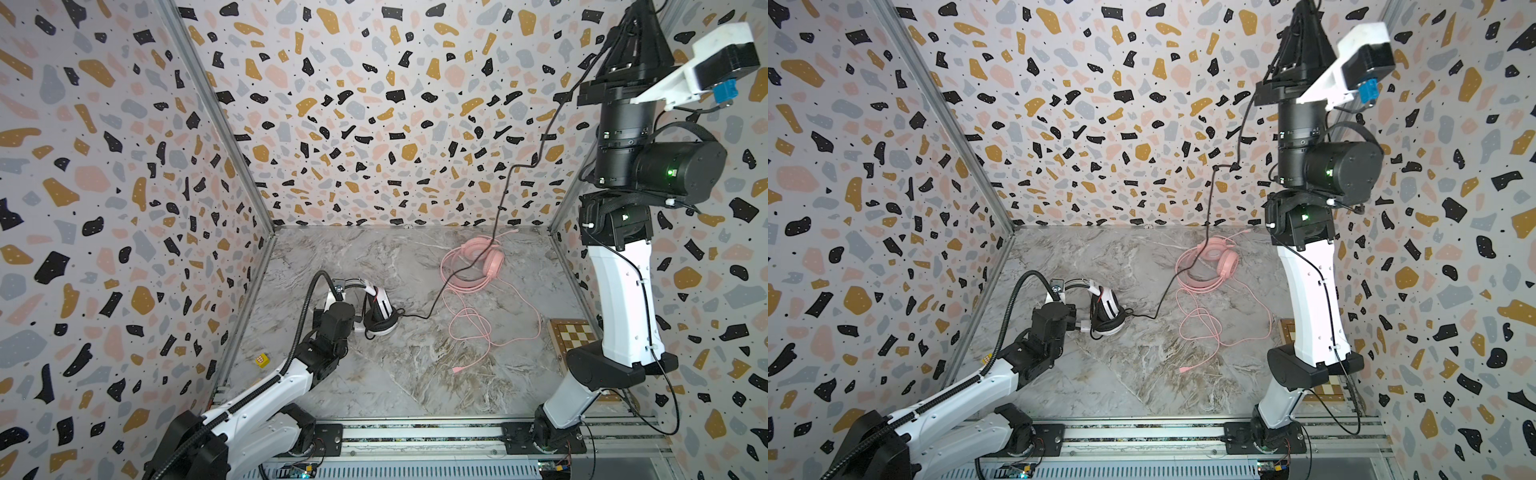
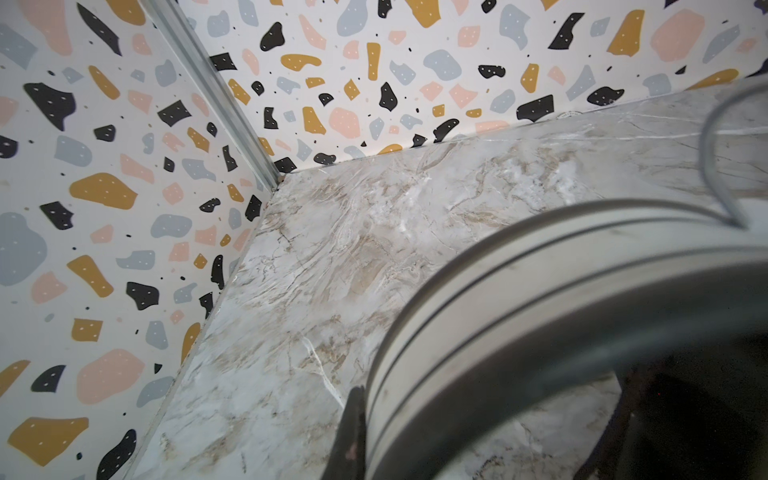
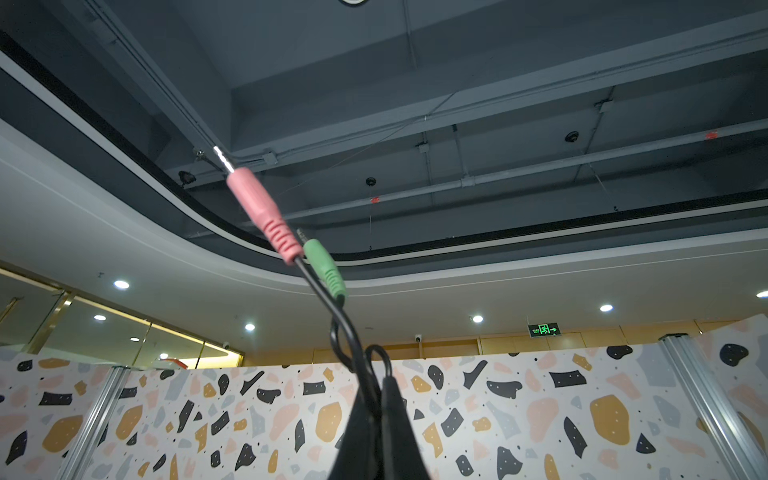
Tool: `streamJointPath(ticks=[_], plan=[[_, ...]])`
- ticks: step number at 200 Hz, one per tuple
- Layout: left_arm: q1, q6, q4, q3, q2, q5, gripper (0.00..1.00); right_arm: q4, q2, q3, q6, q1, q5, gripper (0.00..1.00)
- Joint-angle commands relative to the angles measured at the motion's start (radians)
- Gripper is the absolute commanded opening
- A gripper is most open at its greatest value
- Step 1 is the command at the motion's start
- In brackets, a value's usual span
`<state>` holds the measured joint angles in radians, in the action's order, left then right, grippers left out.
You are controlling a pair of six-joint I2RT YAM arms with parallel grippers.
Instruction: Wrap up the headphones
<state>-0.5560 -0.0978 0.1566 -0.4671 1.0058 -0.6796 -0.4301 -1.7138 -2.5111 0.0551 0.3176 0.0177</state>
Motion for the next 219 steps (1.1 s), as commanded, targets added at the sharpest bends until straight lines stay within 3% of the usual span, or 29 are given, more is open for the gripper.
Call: streamJointPath(ticks=[1,23,34,67,90,110,125,150,165,187,219], plan=[[0.004,-0.021,0.07,-0.06,-0.009,0.115,0.0,-0.029,0.027,-0.026,0.079,-0.005,0.055,0.0],[0.005,-0.08,0.02,-0.114,-0.036,0.264,0.0,0.093,0.066,0.073,0.072,-0.006,0.062,0.0],[0.012,-0.119,-0.005,-0.136,-0.048,0.335,0.0,0.117,0.106,0.201,0.07,-0.009,0.065,0.0],[0.092,-0.198,-0.086,-0.214,-0.048,0.707,0.0,0.116,0.234,0.606,0.077,-0.018,0.042,0.0],[0.139,-0.258,-0.072,-0.235,-0.054,0.881,0.0,0.09,0.307,0.823,0.1,-0.032,0.026,0.0],[0.188,-0.29,-0.089,-0.292,-0.052,1.016,0.0,0.128,0.314,0.899,0.119,-0.064,0.043,0.0],[0.224,-0.296,-0.133,-0.365,-0.019,1.186,0.0,0.161,0.297,0.917,0.133,-0.097,0.071,0.0],[0.231,-0.199,-0.375,-0.504,0.087,1.409,0.0,0.181,0.256,0.9,0.163,-0.149,0.114,0.0],[0.231,-0.086,-0.615,-0.563,0.145,1.399,0.0,0.196,0.225,0.852,0.17,-0.165,0.136,0.0],[0.23,0.035,-0.886,-0.597,0.174,1.213,0.0,0.265,0.154,0.73,0.153,-0.175,0.166,0.0],[0.231,0.055,-0.988,-0.6,0.157,1.106,0.0,0.319,0.074,0.617,0.134,-0.175,0.194,0.0]])
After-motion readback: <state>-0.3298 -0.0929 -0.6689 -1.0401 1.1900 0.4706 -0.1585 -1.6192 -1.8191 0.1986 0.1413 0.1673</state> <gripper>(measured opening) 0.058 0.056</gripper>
